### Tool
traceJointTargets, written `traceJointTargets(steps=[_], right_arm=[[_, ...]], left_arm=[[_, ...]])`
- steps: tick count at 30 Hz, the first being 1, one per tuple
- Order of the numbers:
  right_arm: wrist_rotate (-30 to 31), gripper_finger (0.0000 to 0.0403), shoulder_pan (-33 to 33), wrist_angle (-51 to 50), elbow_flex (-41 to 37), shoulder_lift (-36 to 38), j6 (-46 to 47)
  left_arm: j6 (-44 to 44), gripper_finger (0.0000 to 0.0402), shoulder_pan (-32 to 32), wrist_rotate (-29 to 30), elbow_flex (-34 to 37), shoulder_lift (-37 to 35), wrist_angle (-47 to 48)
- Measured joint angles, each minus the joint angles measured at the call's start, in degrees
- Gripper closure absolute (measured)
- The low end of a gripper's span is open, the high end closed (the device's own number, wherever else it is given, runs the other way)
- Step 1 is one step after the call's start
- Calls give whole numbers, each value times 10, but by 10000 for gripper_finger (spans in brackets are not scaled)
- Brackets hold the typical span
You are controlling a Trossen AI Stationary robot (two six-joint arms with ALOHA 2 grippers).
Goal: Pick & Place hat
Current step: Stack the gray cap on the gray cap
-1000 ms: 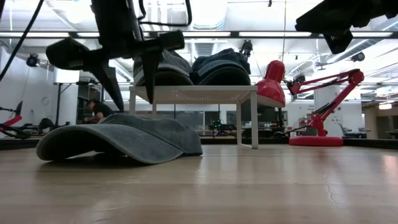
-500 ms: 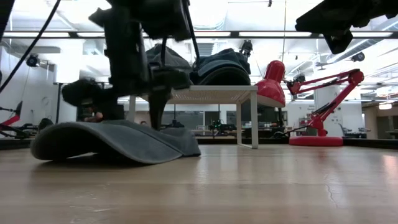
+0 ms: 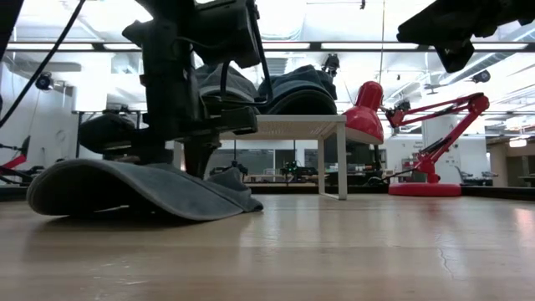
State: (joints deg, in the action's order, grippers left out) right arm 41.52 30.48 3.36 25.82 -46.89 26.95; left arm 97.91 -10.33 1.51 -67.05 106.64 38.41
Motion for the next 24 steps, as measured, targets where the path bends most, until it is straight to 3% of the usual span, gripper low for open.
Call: traceJointTargets(steps=[3,8,11,17,24], right_arm=[[0,351,0,0,0,0,0],[0,351,0,-1,0,0,0],[0,351,0,-1,0,0,0],[0,351,0,-2,0,0,0],[0,351,0,-1,0,0,-11]], left_arm=[[-11,379,-3,1,0,0,-15],[-19,391,-12,3,-13,-14,-10],[-21,395,-26,4,-52,-36,42],[-5,397,-62,39,-192,-68,251],[58,397,-106,151,-404,-72,454]])
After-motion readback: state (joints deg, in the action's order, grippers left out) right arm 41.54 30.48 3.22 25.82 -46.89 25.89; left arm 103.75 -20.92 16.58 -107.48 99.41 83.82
